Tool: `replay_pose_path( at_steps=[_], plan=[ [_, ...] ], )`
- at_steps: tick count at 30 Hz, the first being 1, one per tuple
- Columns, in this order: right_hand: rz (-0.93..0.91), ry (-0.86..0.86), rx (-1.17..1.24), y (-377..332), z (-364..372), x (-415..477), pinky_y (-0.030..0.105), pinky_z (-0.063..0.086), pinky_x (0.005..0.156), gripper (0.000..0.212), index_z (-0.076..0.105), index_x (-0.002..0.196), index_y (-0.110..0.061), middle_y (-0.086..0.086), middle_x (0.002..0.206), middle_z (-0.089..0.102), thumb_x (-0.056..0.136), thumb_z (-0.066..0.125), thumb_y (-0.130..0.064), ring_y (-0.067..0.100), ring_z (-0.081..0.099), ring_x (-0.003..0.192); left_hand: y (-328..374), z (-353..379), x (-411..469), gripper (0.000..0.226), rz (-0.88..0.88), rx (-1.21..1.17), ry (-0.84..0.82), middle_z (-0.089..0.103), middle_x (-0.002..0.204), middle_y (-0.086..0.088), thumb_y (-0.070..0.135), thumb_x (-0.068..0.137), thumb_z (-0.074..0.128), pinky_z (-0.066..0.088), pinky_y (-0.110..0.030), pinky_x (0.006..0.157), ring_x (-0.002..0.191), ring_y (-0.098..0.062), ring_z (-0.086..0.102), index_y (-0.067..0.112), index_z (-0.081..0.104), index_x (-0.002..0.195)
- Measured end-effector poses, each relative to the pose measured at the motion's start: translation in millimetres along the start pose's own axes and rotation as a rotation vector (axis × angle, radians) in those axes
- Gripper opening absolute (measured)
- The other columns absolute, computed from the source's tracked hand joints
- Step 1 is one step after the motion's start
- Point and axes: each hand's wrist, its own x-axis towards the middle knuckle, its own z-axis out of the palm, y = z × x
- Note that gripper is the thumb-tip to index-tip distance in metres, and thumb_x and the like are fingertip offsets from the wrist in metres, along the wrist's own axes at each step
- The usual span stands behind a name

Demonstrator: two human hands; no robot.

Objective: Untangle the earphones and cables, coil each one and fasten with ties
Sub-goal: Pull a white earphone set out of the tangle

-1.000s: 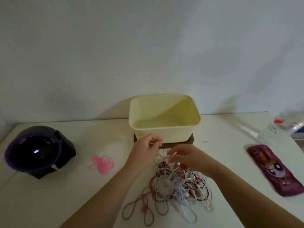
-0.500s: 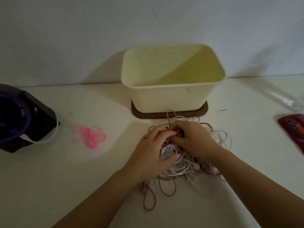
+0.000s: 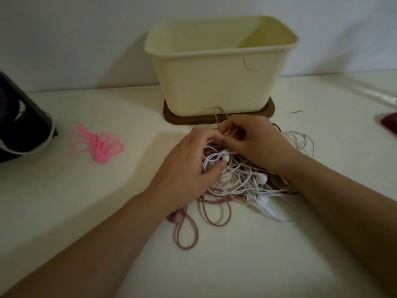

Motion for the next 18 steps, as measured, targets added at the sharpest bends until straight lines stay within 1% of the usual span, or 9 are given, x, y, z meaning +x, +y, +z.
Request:
replay_pose_path(
  at_steps=[2,4,6,8,11,12,14,16,18],
  plan=[
    [0.035,-0.048,0.033,-1.2,-7.9,-1.5,0.018,0.044,0.058,0.017,0.07,0.092,-0.017,0.0,0.072,0.067,0.083,0.07,-0.031,0.008,0.057,0.064,2.2,-0.8,-2.1,0.026,-0.002,0.041,0.017,0.049,0.113,0.015,0.034,0.086,0.061,0.043,-0.025,0.083,0.102,-0.003,0.049,0.035,0.042,0.104],
    [0.052,-0.081,0.038,-5.5,-19.4,-8.0,0.016,0.045,0.06,0.016,0.07,0.095,-0.02,-0.004,0.076,0.067,0.083,0.07,-0.031,0.002,0.057,0.063,3.8,-1.2,-4.2,0.015,0.036,0.131,0.02,0.049,0.108,0.014,0.034,0.087,0.059,0.043,-0.027,0.079,0.097,-0.006,0.049,0.031,0.047,0.094],
    [0.062,-0.046,0.041,-8.7,-29.5,-16.2,0.008,0.041,0.056,0.011,0.068,0.094,-0.025,-0.013,0.075,0.064,0.085,0.068,-0.03,-0.006,0.055,0.059,2.3,-1.2,-4.5,0.008,0.028,0.16,0.009,0.048,0.106,0.015,0.031,0.087,0.059,0.044,-0.028,0.079,0.095,-0.006,0.05,0.029,0.051,0.088],
    [0.067,0.023,0.046,-12.6,-37.3,-30.7,0.006,0.039,0.054,0.008,0.065,0.094,-0.029,-0.017,0.072,0.061,0.086,0.066,-0.03,-0.009,0.056,0.057,3.2,-1.6,-5.8,0.007,0.01,0.152,0.011,0.048,0.106,0.015,0.029,0.087,0.06,0.044,-0.027,0.081,0.097,-0.006,0.051,0.03,0.054,0.085],
    [0.059,0.092,0.01,-17.4,-44.2,-48.1,0.013,0.047,0.07,0.007,0.066,0.092,-0.03,-0.016,0.091,0.064,0.087,0.065,-0.025,-0.004,0.061,0.08,6.0,-2.7,-6.3,0.005,0.016,0.134,0.052,0.05,0.104,0.012,0.026,0.087,0.06,0.044,-0.028,0.083,0.097,-0.007,0.051,0.026,0.056,0.084],
    [0.059,0.101,-0.005,-18.9,-47.2,-54.0,0.013,0.047,0.072,0.008,0.067,0.089,-0.03,-0.017,0.09,0.065,0.087,0.065,-0.023,-0.003,0.061,0.083,8.0,-3.8,-7.3,0.005,0.018,0.126,0.076,0.05,0.103,0.012,0.025,0.087,0.06,0.043,-0.025,0.084,0.098,-0.005,0.051,0.025,0.056,0.084],
    [0.072,0.096,-0.046,-22.2,-54.6,-64.3,0.01,0.044,0.068,0.011,0.068,0.083,-0.032,-0.02,0.079,0.064,0.086,0.066,-0.021,-0.004,0.059,0.076,11.7,-6.4,-10.3,0.006,0.015,0.095,0.137,0.05,0.103,0.013,0.024,0.087,0.061,0.037,-0.012,0.084,0.098,0.0,0.049,0.023,0.058,0.083],
    [0.099,0.053,-0.061,-25.3,-62.0,-73.1,0.011,0.045,0.066,0.01,0.069,0.081,-0.03,-0.017,0.074,0.065,0.085,0.068,-0.02,-0.003,0.06,0.069,14.6,-9.3,-14.8,0.007,0.013,0.056,0.206,0.052,0.103,0.012,0.021,0.086,0.063,0.032,-0.002,0.083,0.097,0.001,0.05,0.022,0.059,0.081],
    [0.127,-0.027,-0.057,-28.9,-66.5,-81.2,0.013,0.048,0.067,0.011,0.069,0.079,-0.029,-0.012,0.075,0.07,0.083,0.069,-0.018,-0.001,0.063,0.068,16.2,-11.6,-20.4,0.013,0.012,0.033,0.247,0.053,0.101,0.009,0.017,0.085,0.064,0.03,0.0,0.085,0.096,0.004,0.051,0.025,0.057,0.077]
  ],
)
